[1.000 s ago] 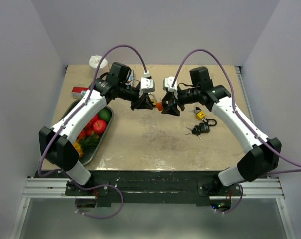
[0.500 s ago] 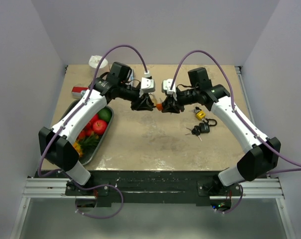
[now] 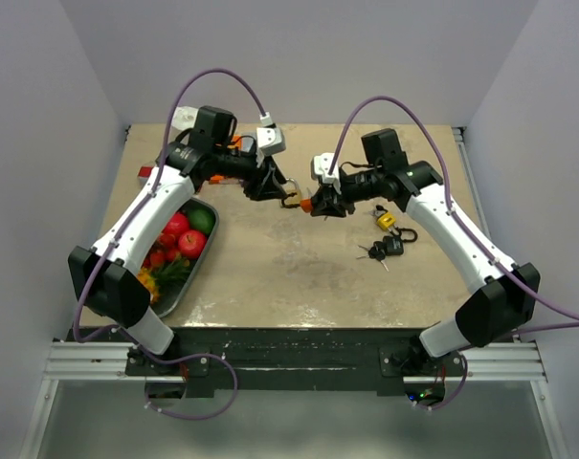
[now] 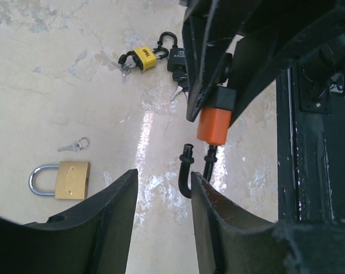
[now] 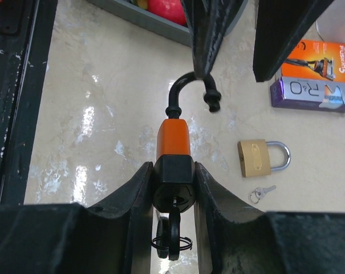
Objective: Lock with the key
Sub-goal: Pick up the lock from the center of the board, then lock the lock.
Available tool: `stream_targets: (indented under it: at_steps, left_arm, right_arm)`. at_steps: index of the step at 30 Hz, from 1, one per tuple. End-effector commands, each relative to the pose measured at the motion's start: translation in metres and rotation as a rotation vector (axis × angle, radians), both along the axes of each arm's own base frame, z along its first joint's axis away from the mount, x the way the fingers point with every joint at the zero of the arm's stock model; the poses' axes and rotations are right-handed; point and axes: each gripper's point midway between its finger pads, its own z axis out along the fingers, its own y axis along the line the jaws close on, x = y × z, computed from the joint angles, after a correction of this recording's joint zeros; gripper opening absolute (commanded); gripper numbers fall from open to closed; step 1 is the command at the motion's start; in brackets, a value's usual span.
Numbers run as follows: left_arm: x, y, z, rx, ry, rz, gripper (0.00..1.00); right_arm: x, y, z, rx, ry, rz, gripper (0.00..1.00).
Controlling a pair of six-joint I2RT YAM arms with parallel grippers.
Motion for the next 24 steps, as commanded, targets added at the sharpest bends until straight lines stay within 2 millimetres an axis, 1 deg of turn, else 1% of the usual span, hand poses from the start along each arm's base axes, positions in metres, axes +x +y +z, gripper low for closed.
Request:
stream_targets:
  at_steps: [1, 2, 3, 4, 5, 6, 8, 9, 10, 11, 12, 13, 14, 15, 17, 18, 19, 20, 21, 22, 23, 24]
  left_arm:
    - [0.018, -0.007, 0.000, -0.065, 0.080, 0.105, 0.45]
    - [0.021, -0.007, -0.003, -0.068, 0.123, 0.150, 0.44]
    - [0.022, -0.007, -0.010, -0.062, 0.143, 0.156, 0.42]
    - [0.020, -0.008, -0.014, -0.054, 0.162, 0.153, 0.41]
    - [0.019, -0.007, -0.018, -0.037, 0.151, 0.146, 0.41]
    - [0.015, -0.004, -0.023, -0.013, 0.161, 0.145, 0.40]
    - [0.015, 0.004, -0.020, -0.014, 0.125, 0.144, 0.40]
    - [0.011, 0.012, -0.012, -0.037, 0.116, 0.138, 0.40]
    - [0.022, 0.033, -0.006, -0.068, 0.115, 0.176, 0.40]
    - [0.018, 0.040, 0.004, -0.118, 0.120, 0.136, 0.41]
    - [0.014, 0.050, 0.009, -0.122, 0.112, 0.133, 0.42]
    - [0.012, 0.058, 0.009, -0.107, 0.087, 0.125, 0.42]
    - [0.011, 0.063, 0.003, -0.054, -0.033, 0.074, 0.43]
    - [-0.007, 0.065, -0.004, -0.023, -0.018, 0.044, 0.44]
    - [-0.020, 0.060, -0.009, -0.014, -0.042, 0.009, 0.45]
    - [-0.024, 0.057, -0.008, -0.023, -0.072, 0.004, 0.46]
    - [-0.031, 0.048, -0.006, -0.031, -0.073, -0.010, 0.46]
    - [-0.031, 0.045, -0.002, -0.036, -0.128, -0.003, 0.46]
    - [-0.035, 0.036, 0.001, -0.040, -0.152, -0.017, 0.45]
    - [-0.038, 0.032, 0.003, -0.049, -0.158, -0.015, 0.45]
    - [-0.036, 0.030, 0.006, -0.057, -0.191, -0.008, 0.42]
    - [-0.041, 0.023, 0.007, -0.061, -0.199, -0.023, 0.41]
  right_arm:
    - [-0.005, 0.012, 0.041, 0.095, -0.095, 0.091, 0.00]
    - [-0.007, 0.012, 0.044, 0.102, -0.101, 0.093, 0.00]
    - [-0.005, 0.014, 0.048, 0.116, -0.120, 0.090, 0.00]
    - [-0.004, 0.014, 0.051, 0.126, -0.123, 0.081, 0.00]
    - [-0.008, 0.014, 0.053, 0.140, -0.094, 0.070, 0.00]
    - [-0.004, 0.015, 0.055, 0.153, -0.112, 0.060, 0.00]
    - [-0.003, 0.016, 0.056, 0.167, -0.097, 0.037, 0.00]
    - [-0.002, 0.015, 0.056, 0.174, -0.095, 0.030, 0.00]
    - [-0.001, 0.013, 0.057, 0.179, -0.083, 0.017, 0.00]
    - [0.000, 0.013, 0.057, 0.184, -0.070, 0.008, 0.00]
    - [0.000, 0.012, 0.057, 0.194, -0.056, 0.002, 0.00]
    - [0.003, 0.011, 0.062, 0.215, -0.038, -0.020, 0.00]
    - [0.004, 0.011, 0.065, 0.229, -0.030, -0.025, 0.00]
    - [0.005, 0.013, 0.069, 0.247, -0.035, -0.021, 0.00]
    - [0.004, 0.014, 0.072, 0.267, -0.012, -0.029, 0.00]
    - [0.005, 0.015, 0.073, 0.278, -0.014, -0.027, 0.00]
    - [0.004, 0.016, 0.075, 0.287, 0.002, -0.032, 0.00]
    - [0.004, 0.016, 0.075, 0.292, 0.010, -0.033, 0.00]
    - [0.003, 0.017, 0.078, 0.302, 0.005, -0.030, 0.00]
    - [0.001, 0.017, 0.080, 0.308, 0.011, -0.034, 0.00]
    - [0.000, 0.017, 0.079, 0.311, 0.014, -0.035, 0.00]
    - [0.000, 0.017, 0.083, 0.323, 0.002, -0.032, 0.00]
